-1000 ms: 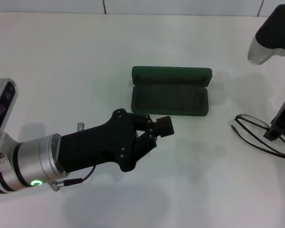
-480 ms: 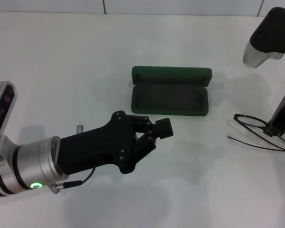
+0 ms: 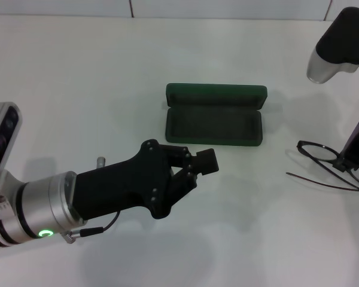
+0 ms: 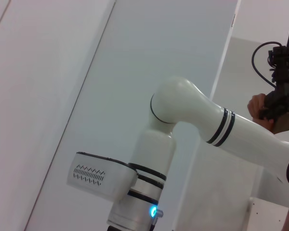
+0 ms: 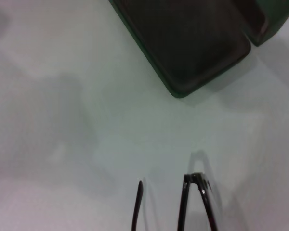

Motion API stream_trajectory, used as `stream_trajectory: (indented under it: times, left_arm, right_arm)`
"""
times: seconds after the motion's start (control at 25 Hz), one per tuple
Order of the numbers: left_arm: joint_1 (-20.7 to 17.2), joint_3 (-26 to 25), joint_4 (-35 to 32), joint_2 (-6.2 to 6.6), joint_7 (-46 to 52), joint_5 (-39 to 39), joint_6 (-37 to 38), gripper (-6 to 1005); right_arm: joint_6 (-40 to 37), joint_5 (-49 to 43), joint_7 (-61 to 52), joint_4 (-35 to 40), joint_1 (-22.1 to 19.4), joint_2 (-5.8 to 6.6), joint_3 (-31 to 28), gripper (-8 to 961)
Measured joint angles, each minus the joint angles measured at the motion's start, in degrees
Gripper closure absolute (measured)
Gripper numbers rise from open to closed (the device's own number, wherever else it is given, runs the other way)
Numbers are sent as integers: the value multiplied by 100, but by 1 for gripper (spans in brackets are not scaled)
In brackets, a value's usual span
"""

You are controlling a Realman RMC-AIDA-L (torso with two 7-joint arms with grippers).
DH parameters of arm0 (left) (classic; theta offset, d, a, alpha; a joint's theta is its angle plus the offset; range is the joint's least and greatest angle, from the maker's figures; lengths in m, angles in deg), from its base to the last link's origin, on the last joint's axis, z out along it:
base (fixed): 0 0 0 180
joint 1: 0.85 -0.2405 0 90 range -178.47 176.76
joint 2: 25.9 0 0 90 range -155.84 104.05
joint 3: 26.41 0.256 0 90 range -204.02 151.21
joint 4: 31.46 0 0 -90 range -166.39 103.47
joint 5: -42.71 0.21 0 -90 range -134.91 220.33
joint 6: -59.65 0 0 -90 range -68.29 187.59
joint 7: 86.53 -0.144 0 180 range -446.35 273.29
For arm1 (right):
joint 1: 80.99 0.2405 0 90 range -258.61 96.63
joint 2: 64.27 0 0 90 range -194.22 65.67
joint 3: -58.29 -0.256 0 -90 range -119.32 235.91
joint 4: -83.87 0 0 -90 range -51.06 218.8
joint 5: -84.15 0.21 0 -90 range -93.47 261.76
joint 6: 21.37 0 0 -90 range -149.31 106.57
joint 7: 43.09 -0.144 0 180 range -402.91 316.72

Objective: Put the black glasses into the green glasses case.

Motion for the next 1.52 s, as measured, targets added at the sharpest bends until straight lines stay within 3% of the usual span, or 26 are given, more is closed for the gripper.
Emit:
stream_trajectory:
  times: [0.2, 0.56, 1.0, 1.28, 1.52]
  left_arm:
    - [-3, 0, 0, 4, 0, -5, 0, 971]
    - [149, 47, -50, 4, 31, 0, 68, 971]
    - [611, 275, -59, -62, -9, 286, 367, 972]
    - [733, 420, 25, -120, -77, -1, 250, 972]
    - [743, 413, 157, -108, -30, -288, -72, 972]
  right_arm:
    - [-129, 147, 52, 337, -103, 23, -203, 840]
    - [-786, 1677, 1200, 483, -368, 60, -1975, 850]
    - [-760, 3897, 2195, -108, -614, 67, -2445, 852]
    - [-683, 4445, 2750, -937, -413, 33, -2425, 852]
    - [-684, 4574, 2897, -1150, -345, 24, -2421, 853]
